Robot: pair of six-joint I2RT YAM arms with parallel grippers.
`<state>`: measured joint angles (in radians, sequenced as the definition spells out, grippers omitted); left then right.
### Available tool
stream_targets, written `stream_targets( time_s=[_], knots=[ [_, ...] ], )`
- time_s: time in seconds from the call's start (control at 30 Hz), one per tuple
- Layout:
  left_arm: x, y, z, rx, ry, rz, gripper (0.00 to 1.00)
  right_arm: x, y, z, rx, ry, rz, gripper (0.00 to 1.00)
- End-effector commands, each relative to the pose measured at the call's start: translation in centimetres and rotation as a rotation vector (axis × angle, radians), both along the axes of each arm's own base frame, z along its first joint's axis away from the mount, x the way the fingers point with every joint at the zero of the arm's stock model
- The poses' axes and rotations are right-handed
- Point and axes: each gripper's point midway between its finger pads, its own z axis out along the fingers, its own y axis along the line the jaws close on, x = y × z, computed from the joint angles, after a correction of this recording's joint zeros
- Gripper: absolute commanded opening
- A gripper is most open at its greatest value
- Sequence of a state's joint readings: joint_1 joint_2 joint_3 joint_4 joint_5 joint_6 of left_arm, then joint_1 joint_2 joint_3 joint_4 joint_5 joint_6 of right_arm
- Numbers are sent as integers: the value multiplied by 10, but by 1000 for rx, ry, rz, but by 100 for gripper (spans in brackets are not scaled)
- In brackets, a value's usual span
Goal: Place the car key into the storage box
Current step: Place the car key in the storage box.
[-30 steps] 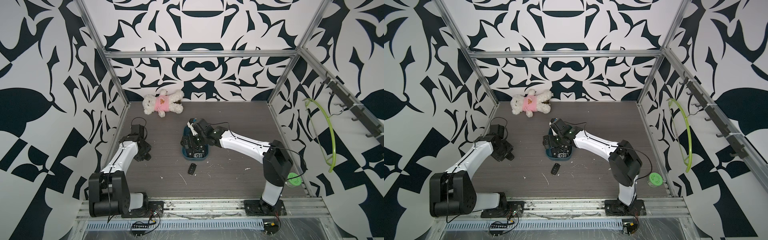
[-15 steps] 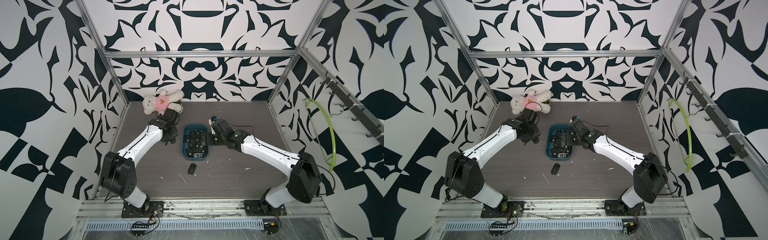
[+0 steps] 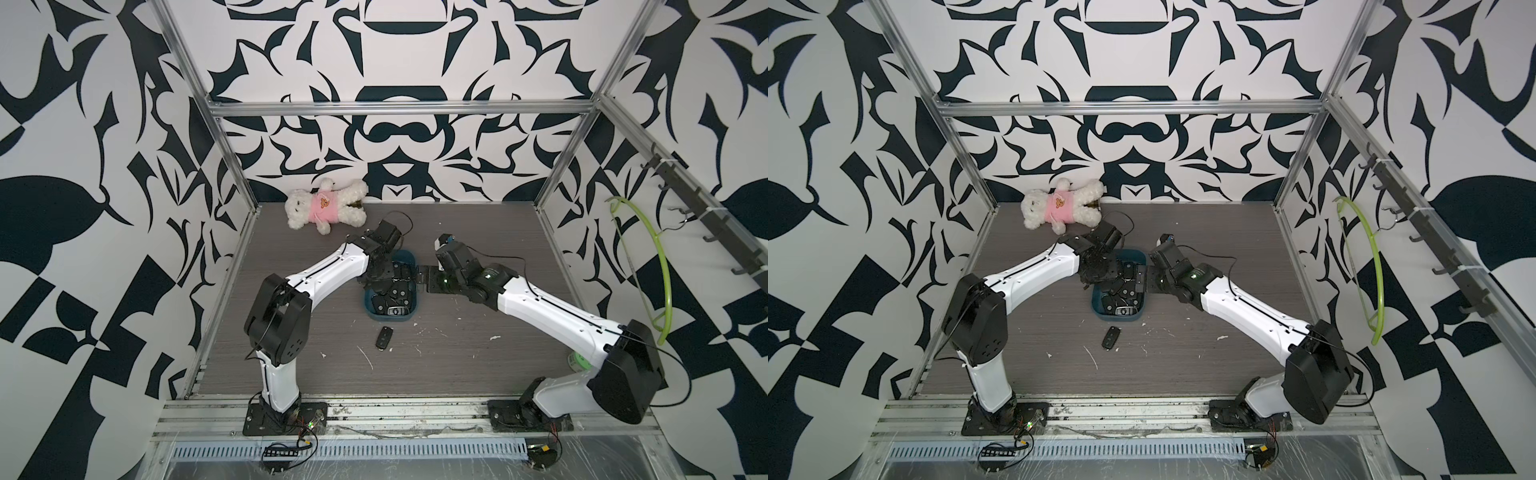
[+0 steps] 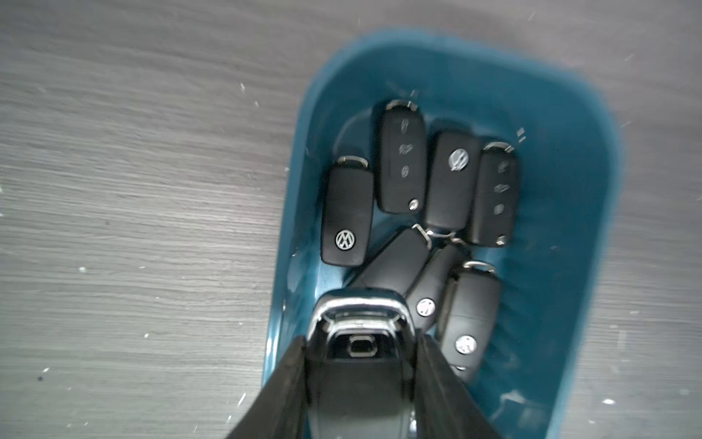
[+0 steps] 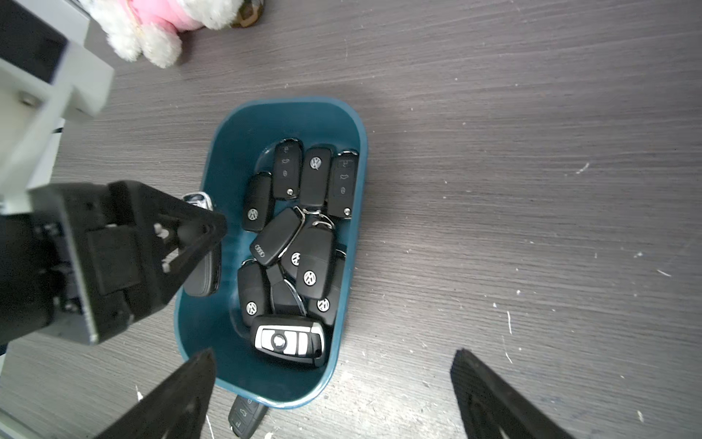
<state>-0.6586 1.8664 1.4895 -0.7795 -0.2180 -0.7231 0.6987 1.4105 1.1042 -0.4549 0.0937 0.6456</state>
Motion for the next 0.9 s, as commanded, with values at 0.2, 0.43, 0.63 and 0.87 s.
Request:
stream_targets(
  time_s=[0.2,0.43,0.63,0.87],
  knots=[
    [-17,-4,-29,61,113,-61,43,2,-5,8,3,-21,-29,100],
    [-16,-5,-35,81,129,-66,56,1,-4,6,2,-12,-24,100],
    [-16,-9,-22,71,101,-76,67,-1,-2,3,5,-3,-10,100],
    [-24,-11,5,25,39,-74,87,-13,6,-3,39,34,57,100]
  ],
)
